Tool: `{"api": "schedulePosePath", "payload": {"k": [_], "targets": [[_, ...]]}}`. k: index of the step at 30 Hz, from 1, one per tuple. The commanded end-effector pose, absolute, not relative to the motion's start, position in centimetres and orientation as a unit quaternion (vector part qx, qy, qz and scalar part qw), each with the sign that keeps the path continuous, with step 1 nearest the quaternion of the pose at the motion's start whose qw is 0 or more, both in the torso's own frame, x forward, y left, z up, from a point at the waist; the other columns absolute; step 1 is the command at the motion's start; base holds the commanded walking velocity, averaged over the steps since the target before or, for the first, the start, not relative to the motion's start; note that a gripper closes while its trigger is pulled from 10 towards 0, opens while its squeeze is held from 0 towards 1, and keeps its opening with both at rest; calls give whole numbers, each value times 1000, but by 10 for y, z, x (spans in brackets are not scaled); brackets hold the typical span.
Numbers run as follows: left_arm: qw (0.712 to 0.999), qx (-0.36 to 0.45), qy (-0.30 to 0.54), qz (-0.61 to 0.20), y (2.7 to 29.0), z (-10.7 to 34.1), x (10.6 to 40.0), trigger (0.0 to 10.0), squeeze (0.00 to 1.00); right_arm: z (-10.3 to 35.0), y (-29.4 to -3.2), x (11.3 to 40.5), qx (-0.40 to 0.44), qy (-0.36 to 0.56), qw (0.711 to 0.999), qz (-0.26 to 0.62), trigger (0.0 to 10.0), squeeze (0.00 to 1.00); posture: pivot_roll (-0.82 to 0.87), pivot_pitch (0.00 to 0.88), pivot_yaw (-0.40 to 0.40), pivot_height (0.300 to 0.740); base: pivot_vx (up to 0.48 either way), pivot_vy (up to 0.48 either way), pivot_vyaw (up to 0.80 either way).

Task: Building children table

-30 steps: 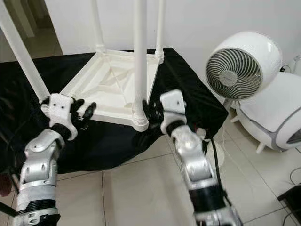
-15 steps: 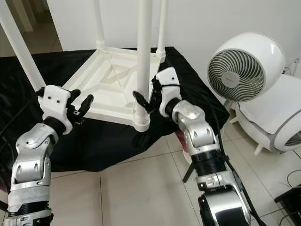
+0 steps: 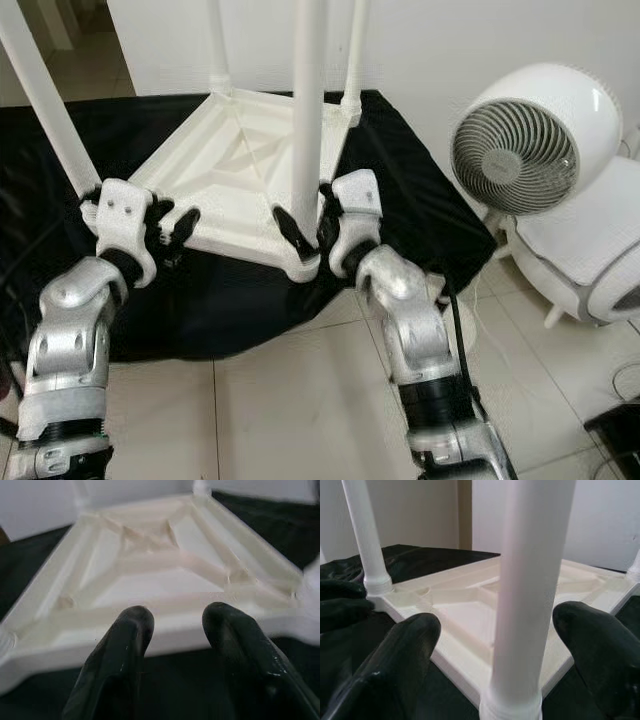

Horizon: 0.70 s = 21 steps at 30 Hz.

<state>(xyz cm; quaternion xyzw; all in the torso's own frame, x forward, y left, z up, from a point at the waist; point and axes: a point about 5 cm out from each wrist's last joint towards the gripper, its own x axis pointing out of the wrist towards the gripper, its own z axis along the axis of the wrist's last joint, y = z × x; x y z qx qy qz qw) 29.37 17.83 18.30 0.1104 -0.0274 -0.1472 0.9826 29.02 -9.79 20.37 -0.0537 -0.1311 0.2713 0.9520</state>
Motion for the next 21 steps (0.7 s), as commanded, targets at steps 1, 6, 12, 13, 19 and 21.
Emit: {"api": "schedulePosePath", "payload": {"k": [1,6,12,13,19,21], "targets": [[985,115,-25,-130,180,183,291,10000,0,206,-97,287,-65,-145,952,262,10000,0,-44,92,17,740,0,0,0],[988,109,-32,-109,186,177,283,10000,0,182,-110,277,-78,-121,966,215,10000,0,-49,102,23,740,0,0,0],[985,134,-38,-99,184,183,295,10000,0,186,-102,282,-80,-124,963,225,10000,0,-52,91,23,740,0,0,0],[984,141,-39,-100,184,185,298,10000,0,187,-98,282,-79,-126,962,231,10000,0,-52,90,22,740,0,0,0],[986,133,-43,-93,184,187,298,10000,0,184,-91,279,-80,-125,958,244,10000,0,-48,87,18,740,0,0,0],[987,131,-45,-87,184,187,297,10000,0,181,-89,278,-79,-124,958,246,10000,0,-47,87,16,740,0,0,0]]}}
